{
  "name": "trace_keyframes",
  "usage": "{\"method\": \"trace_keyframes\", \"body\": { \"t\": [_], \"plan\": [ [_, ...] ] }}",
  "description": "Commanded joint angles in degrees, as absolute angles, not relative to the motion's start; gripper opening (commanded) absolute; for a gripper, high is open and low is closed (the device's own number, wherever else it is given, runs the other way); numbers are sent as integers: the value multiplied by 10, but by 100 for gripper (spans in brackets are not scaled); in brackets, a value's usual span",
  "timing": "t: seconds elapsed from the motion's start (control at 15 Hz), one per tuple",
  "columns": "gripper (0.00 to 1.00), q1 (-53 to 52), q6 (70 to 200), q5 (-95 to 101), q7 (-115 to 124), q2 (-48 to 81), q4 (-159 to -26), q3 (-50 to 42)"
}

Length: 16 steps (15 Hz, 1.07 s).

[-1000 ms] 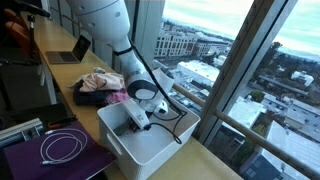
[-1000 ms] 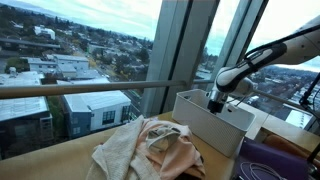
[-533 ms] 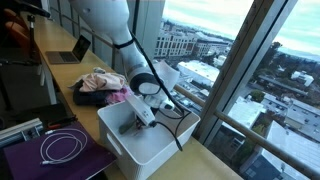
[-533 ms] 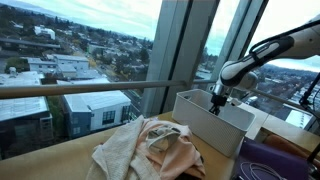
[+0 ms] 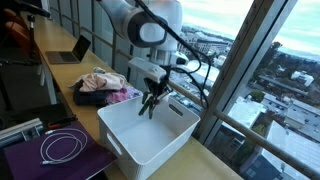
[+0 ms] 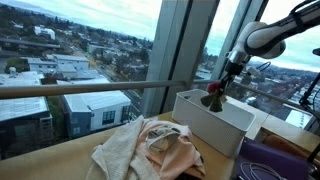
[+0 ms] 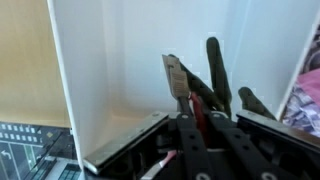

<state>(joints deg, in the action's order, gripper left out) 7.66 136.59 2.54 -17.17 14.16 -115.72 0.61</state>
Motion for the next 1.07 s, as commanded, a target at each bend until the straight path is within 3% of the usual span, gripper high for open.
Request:
{"method": "trace_keyframes", "body": {
  "t": [0.0, 0.53, 1.0],
  "plan": [
    [3, 7, 1343, 88, -64, 69, -1177, 10],
    [3, -137, 1310, 179, 183, 91, -1178, 90],
    [3, -174, 1294, 210, 250, 125, -1187, 89]
  ]
}}
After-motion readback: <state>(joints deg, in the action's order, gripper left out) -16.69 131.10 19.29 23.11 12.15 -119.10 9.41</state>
